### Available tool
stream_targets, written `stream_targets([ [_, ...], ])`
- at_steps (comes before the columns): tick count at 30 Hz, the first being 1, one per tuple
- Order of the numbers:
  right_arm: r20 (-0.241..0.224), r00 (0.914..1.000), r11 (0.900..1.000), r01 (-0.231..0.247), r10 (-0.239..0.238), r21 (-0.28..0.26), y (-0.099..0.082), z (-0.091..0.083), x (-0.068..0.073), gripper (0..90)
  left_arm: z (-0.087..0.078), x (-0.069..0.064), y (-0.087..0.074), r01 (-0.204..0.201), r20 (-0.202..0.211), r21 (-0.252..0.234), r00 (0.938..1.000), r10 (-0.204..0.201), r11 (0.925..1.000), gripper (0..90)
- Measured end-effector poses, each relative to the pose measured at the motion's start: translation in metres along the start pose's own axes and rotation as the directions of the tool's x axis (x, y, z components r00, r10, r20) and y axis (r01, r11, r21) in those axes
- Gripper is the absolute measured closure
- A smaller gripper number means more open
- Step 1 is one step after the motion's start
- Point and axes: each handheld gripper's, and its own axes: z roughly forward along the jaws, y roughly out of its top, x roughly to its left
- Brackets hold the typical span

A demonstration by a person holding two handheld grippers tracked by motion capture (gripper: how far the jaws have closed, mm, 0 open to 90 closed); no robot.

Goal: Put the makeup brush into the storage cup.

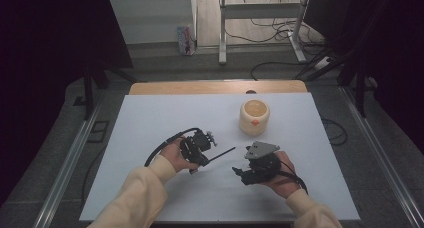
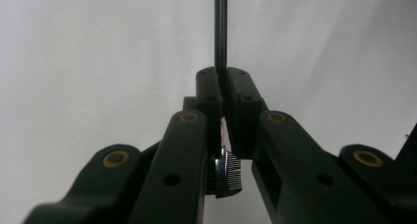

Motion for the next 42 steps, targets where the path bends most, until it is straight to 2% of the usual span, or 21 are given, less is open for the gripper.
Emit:
stream_targets([
  [11,0.0,0.9999,0.9999,0.01,-0.01,-0.007,0.004,0.003,0.004,20.2,0.001,-0.004,0.003,-0.021,0.02,0.003,0.9996,0.021,0.9998,85.9],
  [13,0.0,0.9996,0.9996,0.029,-0.029,-0.002,0.005,0.004,0.003,20.3,0.001,-0.005,0.004,-0.022,0.022,0.003,0.9995,0.021,0.9998,85.9],
  [21,-0.003,0.9992,0.9992,0.041,-0.041,0.003,0.007,0.007,0.005,21.1,0.002,-0.007,0.007,-0.033,0.038,0.004,0.9987,0.033,0.9995,85.9],
  [35,-0.004,0.9973,0.997,0.073,-0.073,0.023,0.012,0.014,-0.001,22.8,-0.003,-0.007,0.009,-0.043,0.049,-0.003,0.9979,0.044,0.999,85.9],
  [42,-0.017,0.9924,0.9916,0.122,-0.122,0.042,0.018,0.021,-0.002,25.0,-0.004,-0.007,0.01,-0.052,0.06,-0.003,0.9968,0.052,0.9986,85.9],
])
